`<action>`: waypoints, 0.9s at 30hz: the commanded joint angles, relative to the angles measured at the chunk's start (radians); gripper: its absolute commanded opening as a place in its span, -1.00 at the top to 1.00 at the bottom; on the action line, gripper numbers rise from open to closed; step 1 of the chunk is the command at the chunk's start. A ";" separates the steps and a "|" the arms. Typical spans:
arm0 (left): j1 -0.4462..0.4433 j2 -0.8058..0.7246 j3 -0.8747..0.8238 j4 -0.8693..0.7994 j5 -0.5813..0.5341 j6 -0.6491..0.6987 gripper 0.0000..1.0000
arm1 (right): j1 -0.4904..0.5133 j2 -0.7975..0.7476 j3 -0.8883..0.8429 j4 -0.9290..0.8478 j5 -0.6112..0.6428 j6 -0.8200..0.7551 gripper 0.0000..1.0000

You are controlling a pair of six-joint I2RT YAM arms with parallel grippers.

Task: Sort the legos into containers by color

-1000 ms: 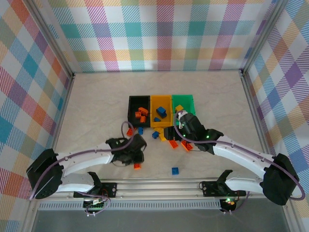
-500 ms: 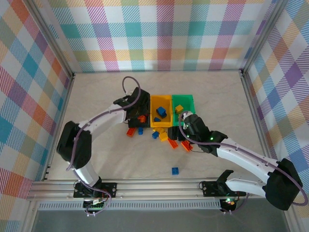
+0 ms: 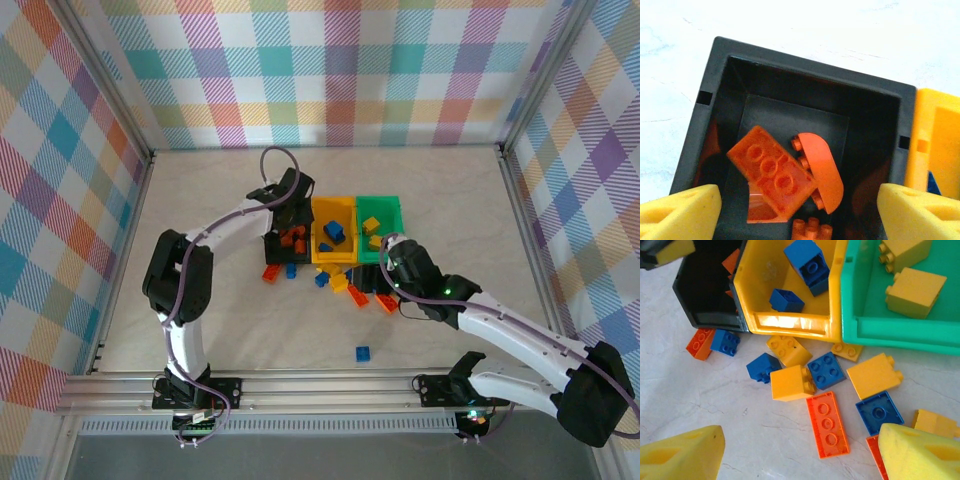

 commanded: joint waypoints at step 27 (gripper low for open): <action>-0.219 -0.976 -0.846 0.194 0.150 -0.190 -1.00 | 0.291 0.155 -0.076 -0.239 -0.199 0.160 -0.55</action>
